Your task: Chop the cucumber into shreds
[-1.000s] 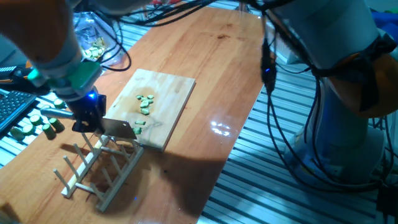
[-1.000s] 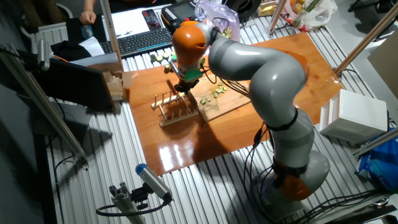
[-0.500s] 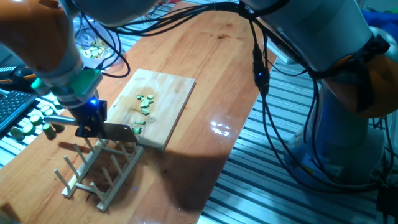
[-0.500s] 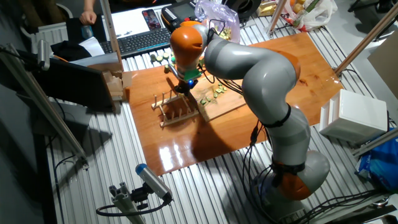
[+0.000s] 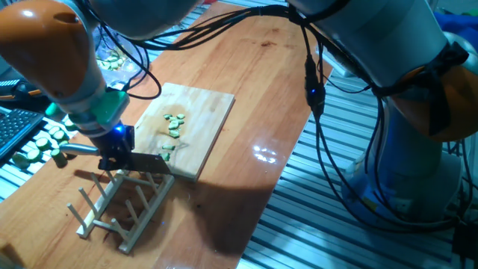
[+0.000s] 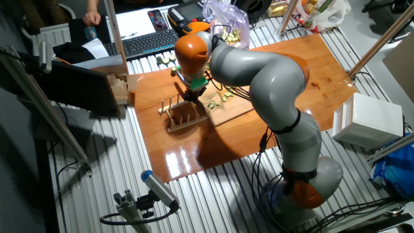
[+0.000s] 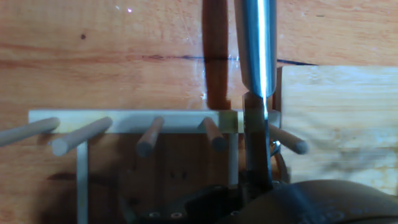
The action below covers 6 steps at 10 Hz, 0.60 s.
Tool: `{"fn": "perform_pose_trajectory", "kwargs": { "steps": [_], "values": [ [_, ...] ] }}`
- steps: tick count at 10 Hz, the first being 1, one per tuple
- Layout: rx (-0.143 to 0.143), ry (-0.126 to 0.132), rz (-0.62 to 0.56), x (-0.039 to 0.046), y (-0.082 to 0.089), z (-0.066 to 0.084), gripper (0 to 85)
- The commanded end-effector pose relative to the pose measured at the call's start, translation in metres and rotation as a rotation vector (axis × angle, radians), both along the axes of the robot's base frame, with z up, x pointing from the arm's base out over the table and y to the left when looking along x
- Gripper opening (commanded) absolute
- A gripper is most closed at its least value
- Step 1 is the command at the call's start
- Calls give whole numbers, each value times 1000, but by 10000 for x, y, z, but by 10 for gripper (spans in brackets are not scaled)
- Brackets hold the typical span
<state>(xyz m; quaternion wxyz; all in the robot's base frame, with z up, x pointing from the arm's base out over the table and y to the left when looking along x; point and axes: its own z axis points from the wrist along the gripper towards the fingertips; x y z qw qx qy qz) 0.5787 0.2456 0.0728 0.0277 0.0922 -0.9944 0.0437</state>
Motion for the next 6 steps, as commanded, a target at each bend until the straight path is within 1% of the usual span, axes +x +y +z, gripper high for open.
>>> {"fn": "perform_pose_trajectory", "kwargs": {
  "steps": [1, 2, 3, 4, 5, 6],
  "values": [
    [-5, -2, -4, -6, 5, -13, 0],
    [-25, -13, -6, -24, 15, -38, 170],
    [-22, -17, -10, -41, 22, -67, 170],
    [-22, -27, -20, -52, 30, -93, 170],
    [-25, -10, -39, -52, 40, -80, 340],
    [-23, -6, -39, -53, 43, -43, 340]
  ]
}}
